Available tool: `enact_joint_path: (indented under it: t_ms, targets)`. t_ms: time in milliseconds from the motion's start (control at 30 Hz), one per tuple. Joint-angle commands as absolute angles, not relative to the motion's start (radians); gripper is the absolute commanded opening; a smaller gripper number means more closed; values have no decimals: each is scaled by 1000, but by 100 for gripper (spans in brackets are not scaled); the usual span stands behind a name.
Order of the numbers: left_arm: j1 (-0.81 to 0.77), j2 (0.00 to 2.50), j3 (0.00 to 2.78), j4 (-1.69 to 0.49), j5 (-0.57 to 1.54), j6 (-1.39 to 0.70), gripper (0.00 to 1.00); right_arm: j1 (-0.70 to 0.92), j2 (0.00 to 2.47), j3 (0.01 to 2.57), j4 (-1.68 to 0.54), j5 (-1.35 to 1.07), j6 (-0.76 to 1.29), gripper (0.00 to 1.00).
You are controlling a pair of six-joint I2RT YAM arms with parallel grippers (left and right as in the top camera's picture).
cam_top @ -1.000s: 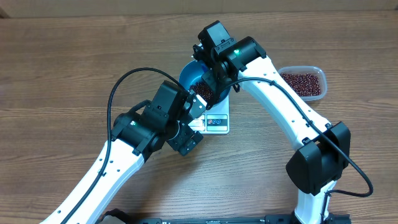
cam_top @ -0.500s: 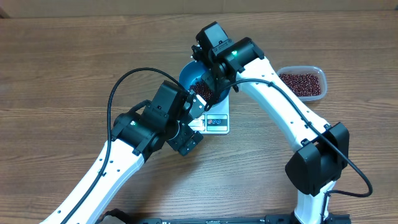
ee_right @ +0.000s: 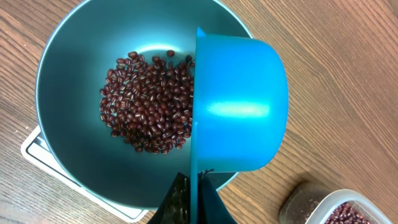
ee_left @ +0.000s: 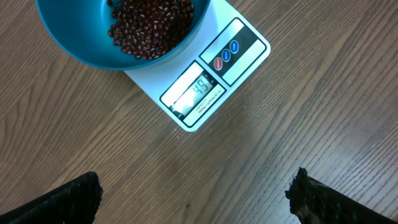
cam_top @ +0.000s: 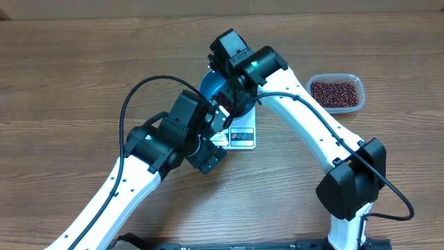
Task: Scoop item into bowl and weigh 150g on scale
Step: 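Hold the emptied scoop over the bowl while beans settle, then move the empty blue scoop with the right gripper back to the bean container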
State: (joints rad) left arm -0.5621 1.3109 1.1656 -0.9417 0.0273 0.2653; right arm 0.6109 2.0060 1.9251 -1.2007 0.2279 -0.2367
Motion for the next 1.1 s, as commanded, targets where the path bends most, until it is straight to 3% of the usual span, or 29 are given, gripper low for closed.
enact_joint_path:
  t_ms: [0,1067]
  targets:
    - [-559,1307,1158,-937,45,281,99,610,1979,1959,-1190,223,-235,4]
    - [-559,1307,1158,-937,45,281,100,479,1860,1959,-1190,-55,-195,4]
